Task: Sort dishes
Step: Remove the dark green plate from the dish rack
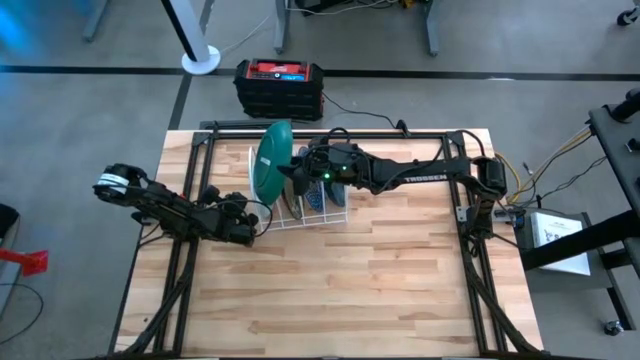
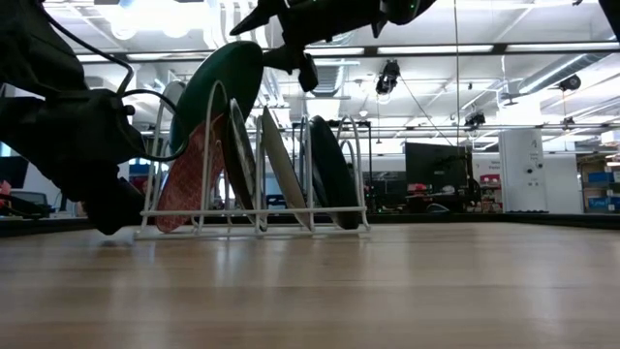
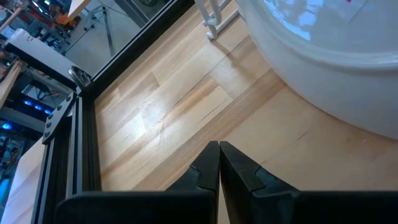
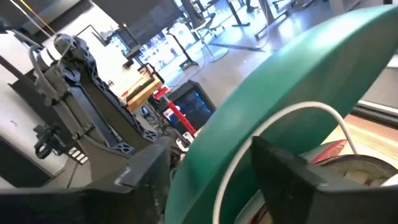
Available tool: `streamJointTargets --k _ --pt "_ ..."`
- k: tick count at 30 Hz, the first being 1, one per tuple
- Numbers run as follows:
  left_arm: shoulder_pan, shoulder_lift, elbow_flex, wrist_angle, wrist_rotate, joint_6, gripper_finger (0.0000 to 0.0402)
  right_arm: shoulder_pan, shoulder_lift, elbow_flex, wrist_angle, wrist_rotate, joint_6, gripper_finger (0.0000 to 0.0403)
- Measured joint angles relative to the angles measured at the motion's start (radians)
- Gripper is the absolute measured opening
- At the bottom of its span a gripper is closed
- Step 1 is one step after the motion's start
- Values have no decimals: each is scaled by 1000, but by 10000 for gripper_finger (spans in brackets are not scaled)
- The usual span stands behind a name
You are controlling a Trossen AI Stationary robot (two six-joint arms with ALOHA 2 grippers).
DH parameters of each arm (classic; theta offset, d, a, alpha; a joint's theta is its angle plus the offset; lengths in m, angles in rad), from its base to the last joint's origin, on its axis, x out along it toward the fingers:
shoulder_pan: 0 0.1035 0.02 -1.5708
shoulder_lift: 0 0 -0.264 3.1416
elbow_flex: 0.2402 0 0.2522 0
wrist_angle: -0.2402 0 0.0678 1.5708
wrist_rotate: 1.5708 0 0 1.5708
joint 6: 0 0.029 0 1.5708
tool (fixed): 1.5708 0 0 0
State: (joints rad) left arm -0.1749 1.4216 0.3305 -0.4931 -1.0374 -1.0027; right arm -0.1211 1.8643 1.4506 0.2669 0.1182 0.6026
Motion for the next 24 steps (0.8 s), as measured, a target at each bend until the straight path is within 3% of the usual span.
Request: streamJointTargets --k 12,24 --pt "0 0 0 4 -3 -1 0 3 2 1 26 -21 -25 13" --pt "0 0 0 -2 0 -1 0 12 -3 1 64 -71 -67 2"
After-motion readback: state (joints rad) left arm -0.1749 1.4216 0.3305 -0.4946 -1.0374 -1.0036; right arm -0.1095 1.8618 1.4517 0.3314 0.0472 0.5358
